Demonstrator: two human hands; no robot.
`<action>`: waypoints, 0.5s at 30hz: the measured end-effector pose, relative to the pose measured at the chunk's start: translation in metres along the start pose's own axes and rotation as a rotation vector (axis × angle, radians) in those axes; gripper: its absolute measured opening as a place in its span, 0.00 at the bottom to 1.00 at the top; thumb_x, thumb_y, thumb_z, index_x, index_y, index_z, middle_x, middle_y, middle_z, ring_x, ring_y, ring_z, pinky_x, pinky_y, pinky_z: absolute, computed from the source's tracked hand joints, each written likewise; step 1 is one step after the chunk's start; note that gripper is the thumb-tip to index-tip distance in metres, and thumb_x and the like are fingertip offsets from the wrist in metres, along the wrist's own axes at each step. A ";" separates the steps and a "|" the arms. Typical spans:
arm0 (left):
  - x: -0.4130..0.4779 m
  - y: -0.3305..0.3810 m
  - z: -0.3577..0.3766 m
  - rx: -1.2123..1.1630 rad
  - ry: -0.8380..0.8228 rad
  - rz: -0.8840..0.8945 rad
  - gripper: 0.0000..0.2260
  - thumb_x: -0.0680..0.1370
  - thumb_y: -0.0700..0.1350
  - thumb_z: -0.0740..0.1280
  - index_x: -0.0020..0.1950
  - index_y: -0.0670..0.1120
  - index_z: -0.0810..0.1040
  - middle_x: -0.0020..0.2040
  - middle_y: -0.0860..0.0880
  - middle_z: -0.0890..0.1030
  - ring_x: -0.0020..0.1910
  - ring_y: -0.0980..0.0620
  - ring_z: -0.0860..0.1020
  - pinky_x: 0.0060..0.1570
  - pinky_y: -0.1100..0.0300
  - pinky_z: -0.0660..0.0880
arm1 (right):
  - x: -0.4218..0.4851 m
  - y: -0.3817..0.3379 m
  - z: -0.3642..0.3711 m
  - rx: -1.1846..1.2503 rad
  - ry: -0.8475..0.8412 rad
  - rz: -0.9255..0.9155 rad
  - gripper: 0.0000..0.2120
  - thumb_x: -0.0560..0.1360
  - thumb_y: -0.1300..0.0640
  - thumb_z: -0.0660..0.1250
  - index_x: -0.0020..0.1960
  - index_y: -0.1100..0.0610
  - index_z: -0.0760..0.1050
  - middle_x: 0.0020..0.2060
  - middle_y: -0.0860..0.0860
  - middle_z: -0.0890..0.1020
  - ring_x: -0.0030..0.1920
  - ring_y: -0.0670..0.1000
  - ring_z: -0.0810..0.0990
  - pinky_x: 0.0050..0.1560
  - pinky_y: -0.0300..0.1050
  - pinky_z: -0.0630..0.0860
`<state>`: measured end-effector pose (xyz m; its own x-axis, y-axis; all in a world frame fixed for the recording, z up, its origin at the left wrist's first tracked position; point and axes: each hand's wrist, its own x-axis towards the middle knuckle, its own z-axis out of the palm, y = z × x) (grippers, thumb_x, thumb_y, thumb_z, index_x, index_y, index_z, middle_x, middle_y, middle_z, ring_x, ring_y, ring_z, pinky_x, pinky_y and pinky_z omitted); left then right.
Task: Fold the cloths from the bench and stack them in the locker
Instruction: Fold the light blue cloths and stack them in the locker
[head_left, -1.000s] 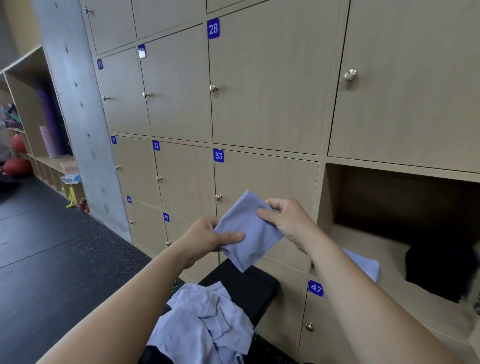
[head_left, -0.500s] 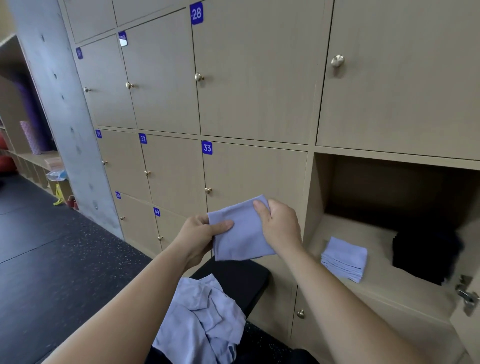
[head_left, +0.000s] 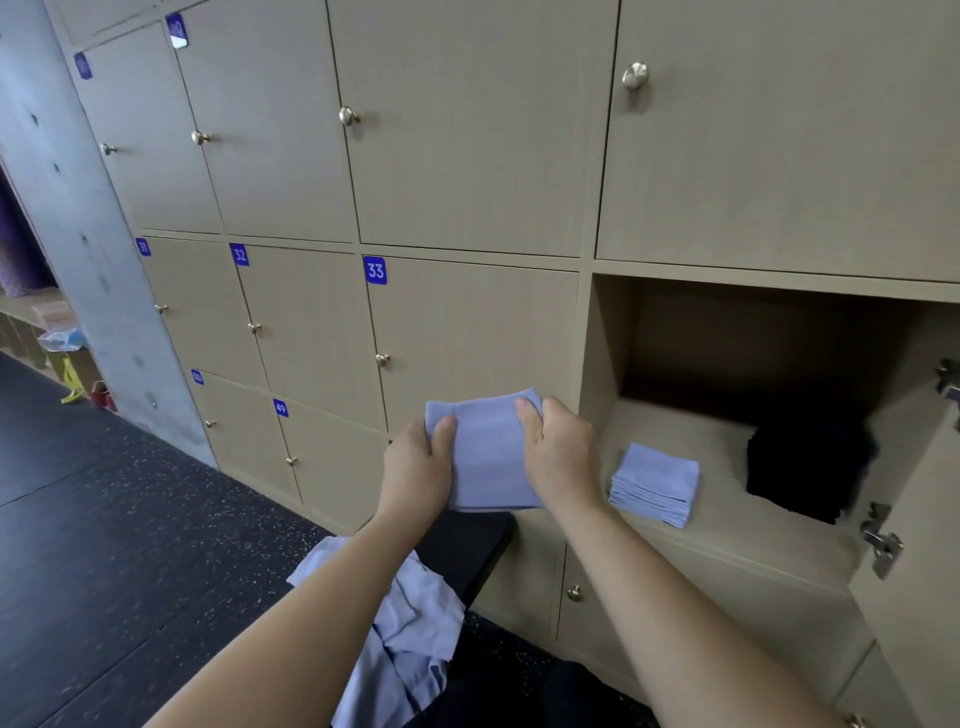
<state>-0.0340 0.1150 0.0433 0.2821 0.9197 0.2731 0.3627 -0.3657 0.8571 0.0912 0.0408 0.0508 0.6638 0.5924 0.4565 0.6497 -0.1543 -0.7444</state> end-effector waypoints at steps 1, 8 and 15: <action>0.000 -0.001 0.004 0.027 -0.003 0.019 0.17 0.83 0.52 0.58 0.40 0.42 0.69 0.34 0.48 0.73 0.34 0.50 0.70 0.32 0.60 0.63 | -0.001 0.006 -0.003 -0.026 -0.002 0.027 0.23 0.82 0.47 0.56 0.32 0.55 0.56 0.28 0.50 0.66 0.29 0.48 0.62 0.28 0.45 0.56; -0.009 -0.007 0.055 -0.001 -0.131 -0.030 0.20 0.81 0.54 0.61 0.36 0.43 0.63 0.31 0.49 0.66 0.30 0.52 0.64 0.30 0.58 0.60 | -0.008 0.070 -0.023 0.055 -0.092 0.161 0.20 0.79 0.50 0.63 0.33 0.55 0.60 0.28 0.48 0.67 0.32 0.50 0.66 0.33 0.47 0.59; -0.024 -0.028 0.124 -0.043 -0.362 -0.170 0.20 0.81 0.53 0.61 0.34 0.44 0.62 0.29 0.49 0.64 0.30 0.51 0.63 0.31 0.58 0.60 | -0.032 0.156 -0.052 0.163 -0.241 0.417 0.16 0.71 0.63 0.65 0.31 0.56 0.60 0.28 0.52 0.62 0.33 0.50 0.61 0.36 0.45 0.59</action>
<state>0.0592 0.0852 -0.0410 0.5184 0.8542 -0.0392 0.3958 -0.1991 0.8965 0.1907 -0.0433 -0.0539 0.7378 0.6750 -0.0064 0.2690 -0.3026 -0.9144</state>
